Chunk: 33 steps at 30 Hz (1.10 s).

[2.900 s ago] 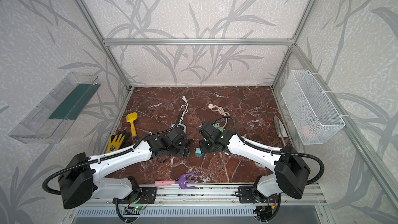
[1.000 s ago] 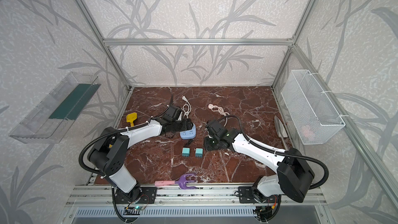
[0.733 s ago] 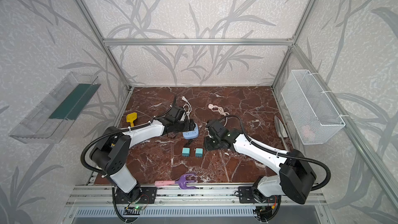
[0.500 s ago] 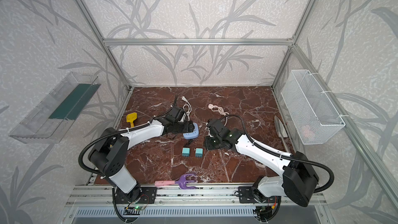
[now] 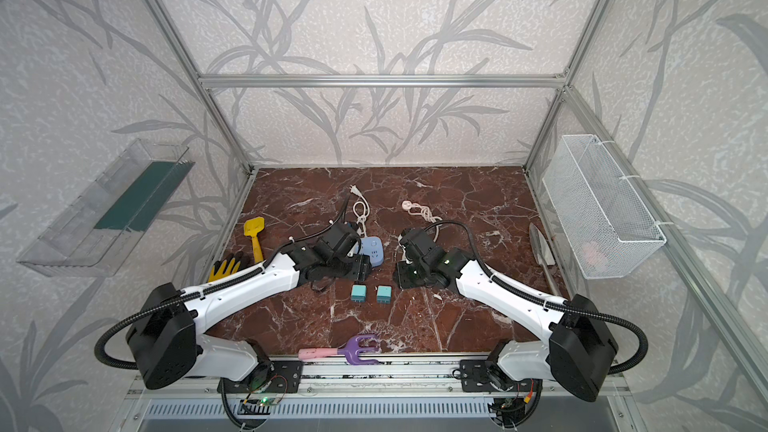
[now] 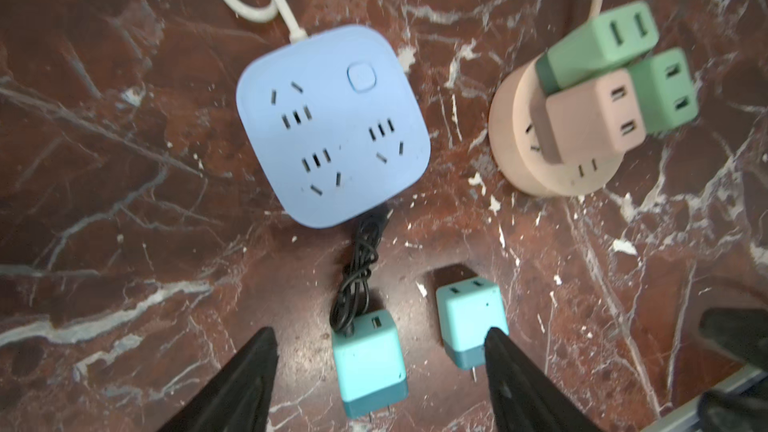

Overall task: Insert the plug
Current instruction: 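Move the left gripper over the teal charger with the black cable, then lower the left gripper and close it on the teal charger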

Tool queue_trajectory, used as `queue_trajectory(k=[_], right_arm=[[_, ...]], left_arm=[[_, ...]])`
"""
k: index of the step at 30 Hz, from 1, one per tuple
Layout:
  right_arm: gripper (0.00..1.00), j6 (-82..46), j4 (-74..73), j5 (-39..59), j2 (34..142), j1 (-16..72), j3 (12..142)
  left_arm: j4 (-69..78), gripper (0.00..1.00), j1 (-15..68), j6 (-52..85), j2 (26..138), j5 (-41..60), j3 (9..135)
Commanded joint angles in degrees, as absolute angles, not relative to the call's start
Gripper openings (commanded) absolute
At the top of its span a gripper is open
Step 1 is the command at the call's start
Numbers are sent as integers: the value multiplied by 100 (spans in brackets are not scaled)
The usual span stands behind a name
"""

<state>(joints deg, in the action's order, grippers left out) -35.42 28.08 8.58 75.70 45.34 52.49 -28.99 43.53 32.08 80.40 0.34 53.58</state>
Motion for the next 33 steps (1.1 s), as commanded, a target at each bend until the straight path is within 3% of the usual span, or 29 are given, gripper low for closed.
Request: queue_trajectory(k=[1, 13, 33], right_arm=[[37, -3515, 2799, 913, 7669, 4500, 5379], [37, -3592, 2726, 987, 7665, 4500, 5331], [37, -3586, 2730, 1099, 7725, 4500, 5374]], left_arm=[[-3213, 73, 4494, 3433, 7850, -189, 5142], [-2927, 61, 5018, 3970, 8107, -98, 4811], [-2643, 56, 5177, 4305, 8601, -228, 4754]])
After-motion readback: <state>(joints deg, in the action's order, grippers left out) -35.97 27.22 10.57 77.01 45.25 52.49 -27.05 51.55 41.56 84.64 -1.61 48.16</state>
